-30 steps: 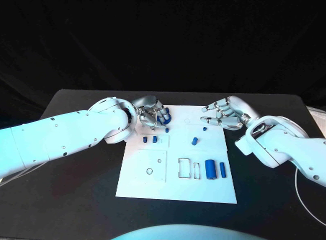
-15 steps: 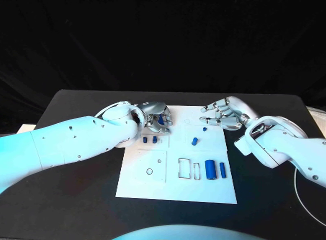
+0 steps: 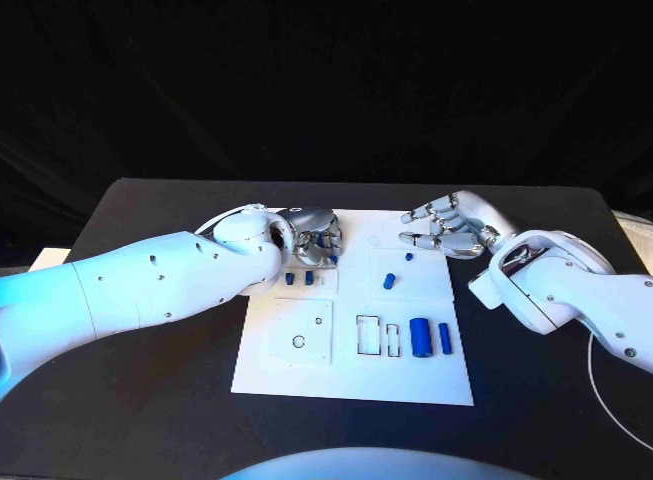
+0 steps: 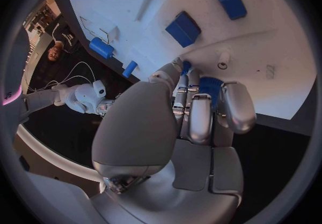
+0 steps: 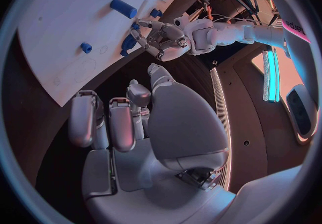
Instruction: Assemble the parts on the task board
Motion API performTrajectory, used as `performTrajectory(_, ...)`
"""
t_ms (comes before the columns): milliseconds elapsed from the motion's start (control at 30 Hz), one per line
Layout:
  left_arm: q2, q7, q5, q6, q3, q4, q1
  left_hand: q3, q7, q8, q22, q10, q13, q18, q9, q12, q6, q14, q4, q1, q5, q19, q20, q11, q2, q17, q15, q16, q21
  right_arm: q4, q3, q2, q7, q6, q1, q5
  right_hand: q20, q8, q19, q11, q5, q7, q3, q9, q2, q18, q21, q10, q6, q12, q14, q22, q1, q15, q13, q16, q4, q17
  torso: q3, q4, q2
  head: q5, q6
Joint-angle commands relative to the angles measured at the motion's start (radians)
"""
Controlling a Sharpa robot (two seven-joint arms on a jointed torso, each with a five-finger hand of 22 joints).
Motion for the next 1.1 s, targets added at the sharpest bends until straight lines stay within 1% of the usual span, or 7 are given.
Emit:
performTrajectory(33,0.006,-0.012,-0.019,0.026,0.001,-0.002,-0.001,0.014,-0.001,-0.006,0.010,0.014,-0.004,-0.013,-0.002,-0.008,0.013,0.036,-0.003,0.008,-0.001,0.011,-0.002,-0.001,0.007,-0.004,-0.006,-0.004,0.011,0.002,0.000,0.000,0.006,0.013,-0.001,-0.003,0.002,-0.001,-0.006,-0.003,0.002,0.000,0.002,0.000,0.003,0.018,-0.003,-0.005,0.007,0.005,0.047,0.000,-0.003,0.001,0.001,-0.004,0.002,0.001,0.0007,0.0015,0.000,-0.002,-0.001)
performTrajectory(233,0.011,-0.021,-0.019,0.042,0.001,-0.005,-0.001,0.046,-0.001,-0.013,0.022,0.034,-0.013,-0.015,-0.006,-0.023,0.029,0.037,-0.010,0.008,-0.002,0.012,-0.003,-0.003,0.007,-0.012,-0.008,-0.002,0.023,0.003,0.000,0.001,0.006,0.014,-0.001,-0.003,0.002,-0.001,-0.006,-0.003,0.002,0.000,0.002,0.000,0.003,0.018,-0.003,-0.005,0.007,0.005,0.047,0.000,-0.003,0.001,0.001,-0.004,0.002,0.001,0.0000,0.0008,-0.001,-0.001,-0.004)
performTrajectory(567,0.020,-0.034,-0.019,0.069,0.001,-0.014,-0.001,0.078,-0.001,-0.020,0.035,0.060,-0.020,-0.017,-0.009,-0.036,0.048,0.037,-0.020,0.003,-0.003,0.013,-0.005,-0.006,0.008,-0.017,-0.010,0.001,0.035,0.003,0.000,0.001,0.006,0.016,-0.001,-0.003,0.002,-0.001,-0.006,-0.003,0.003,0.000,0.002,0.000,0.003,0.018,-0.003,-0.004,0.007,0.007,0.047,0.000,-0.003,0.001,0.003,-0.005,0.002,0.001,0.0004,0.0008,-0.001,-0.001,-0.004)
performTrajectory(733,0.018,-0.035,-0.019,0.054,0.001,-0.013,-0.001,0.116,0.001,-0.020,0.052,0.095,-0.019,-0.020,-0.010,-0.045,0.072,0.036,-0.047,0.018,-0.002,0.016,-0.009,-0.010,0.016,-0.025,-0.015,0.002,0.052,0.003,0.000,0.000,0.006,0.016,-0.001,-0.003,0.002,-0.001,-0.006,-0.003,0.003,0.000,0.002,0.000,0.003,0.018,-0.003,-0.004,0.007,0.007,0.047,0.000,-0.003,0.001,0.003,-0.005,0.002,0.001,0.0009,0.0008,-0.001,-0.002,-0.004)
performTrajectory(933,0.002,-0.016,0.008,-0.004,0.009,0.002,-0.001,0.173,0.007,-0.032,0.065,0.119,-0.020,-0.022,-0.014,-0.070,0.089,0.034,-0.084,0.022,-0.001,0.017,-0.009,-0.007,0.009,-0.040,-0.012,-0.001,0.064,0.003,0.000,0.001,0.007,0.015,-0.001,-0.003,0.002,-0.001,-0.006,-0.003,0.003,0.000,0.002,0.000,0.003,0.018,-0.003,-0.004,0.007,0.007,0.047,0.000,-0.003,0.001,0.003,-0.005,0.002,0.001,0.0003,0.0014,-0.001,-0.003,-0.003)
performTrajectory(1033,-0.011,-0.007,0.035,-0.033,0.020,0.016,-0.001,0.190,0.008,-0.036,0.070,0.128,-0.020,-0.023,-0.016,-0.080,0.095,0.034,-0.094,0.014,-0.002,0.017,-0.009,-0.007,0.004,-0.045,-0.011,-0.001,0.068,0.002,0.000,0.001,0.007,0.015,-0.001,-0.003,0.002,-0.001,-0.006,-0.003,0.003,0.000,0.002,0.000,0.003,0.018,-0.003,-0.004,0.007,0.007,0.047,0.000,-0.003,0.001,0.003,-0.005,0.002,0.001,0.0010,0.0012,-0.002,-0.001,-0.001)
performTrajectory(1100,-0.022,-0.006,0.048,-0.040,0.028,0.030,0.000,0.204,0.008,-0.040,0.073,0.135,-0.020,-0.023,-0.018,-0.088,0.100,0.033,-0.102,0.003,-0.003,0.016,-0.008,-0.007,0.000,-0.049,-0.011,0.000,0.070,0.001,0.000,0.002,0.007,0.015,-0.001,-0.003,0.002,-0.001,-0.006,-0.003,0.004,0.000,0.002,0.000,0.003,0.018,-0.003,-0.004,0.007,0.007,0.047,0.000,-0.003,0.001,0.003,-0.005,0.002,0.001,0.0008,0.0013,-0.002,-0.004,0.003)
